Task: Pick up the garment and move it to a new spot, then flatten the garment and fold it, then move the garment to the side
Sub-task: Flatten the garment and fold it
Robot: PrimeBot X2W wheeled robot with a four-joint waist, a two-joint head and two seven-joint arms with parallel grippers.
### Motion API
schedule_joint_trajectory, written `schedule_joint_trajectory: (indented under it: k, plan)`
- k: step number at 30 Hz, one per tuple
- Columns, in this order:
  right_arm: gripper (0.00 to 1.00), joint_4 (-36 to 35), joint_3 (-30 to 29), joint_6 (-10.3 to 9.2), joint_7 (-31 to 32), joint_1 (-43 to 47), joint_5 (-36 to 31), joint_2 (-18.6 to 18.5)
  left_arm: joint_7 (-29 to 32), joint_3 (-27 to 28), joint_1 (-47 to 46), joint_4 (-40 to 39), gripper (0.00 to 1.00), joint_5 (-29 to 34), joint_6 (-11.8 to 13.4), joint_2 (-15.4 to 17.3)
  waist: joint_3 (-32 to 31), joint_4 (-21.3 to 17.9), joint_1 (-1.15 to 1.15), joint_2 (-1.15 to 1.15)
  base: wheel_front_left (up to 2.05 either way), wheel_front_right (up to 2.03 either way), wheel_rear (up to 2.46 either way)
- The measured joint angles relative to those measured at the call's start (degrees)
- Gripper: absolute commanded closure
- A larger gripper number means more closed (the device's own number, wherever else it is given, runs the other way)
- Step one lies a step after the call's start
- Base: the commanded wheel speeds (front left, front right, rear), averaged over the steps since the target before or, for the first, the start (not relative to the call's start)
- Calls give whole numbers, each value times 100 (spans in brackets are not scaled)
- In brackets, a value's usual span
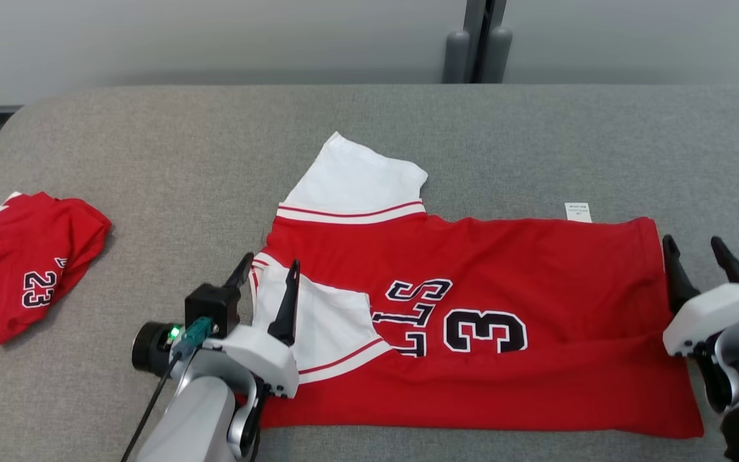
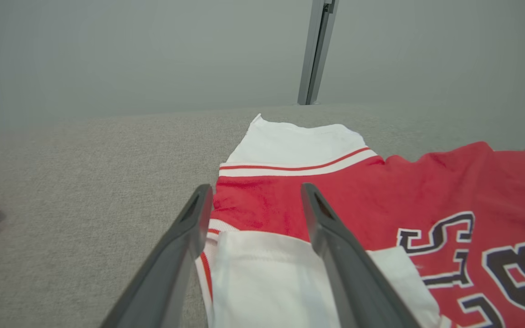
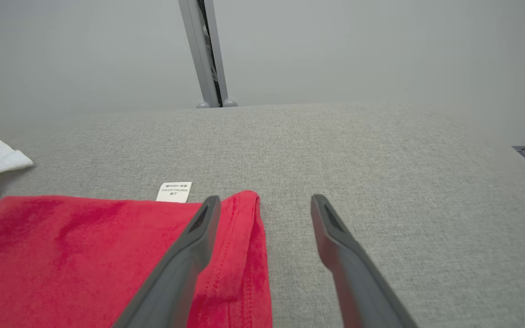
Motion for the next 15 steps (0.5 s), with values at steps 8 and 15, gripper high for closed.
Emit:
schedule_joint_trajectory:
  k: [8,15]
  plan:
    - [0,749,368,0,352,-922,158,-185,0,-180,-459,213,0,-107,11,2,396,58,0,0,0,0,0]
    - [0,1262,609,0,617,-1409,343,-283,0,-266,-528,272,0,-199,33,0,693,120,0,0,0,0,0]
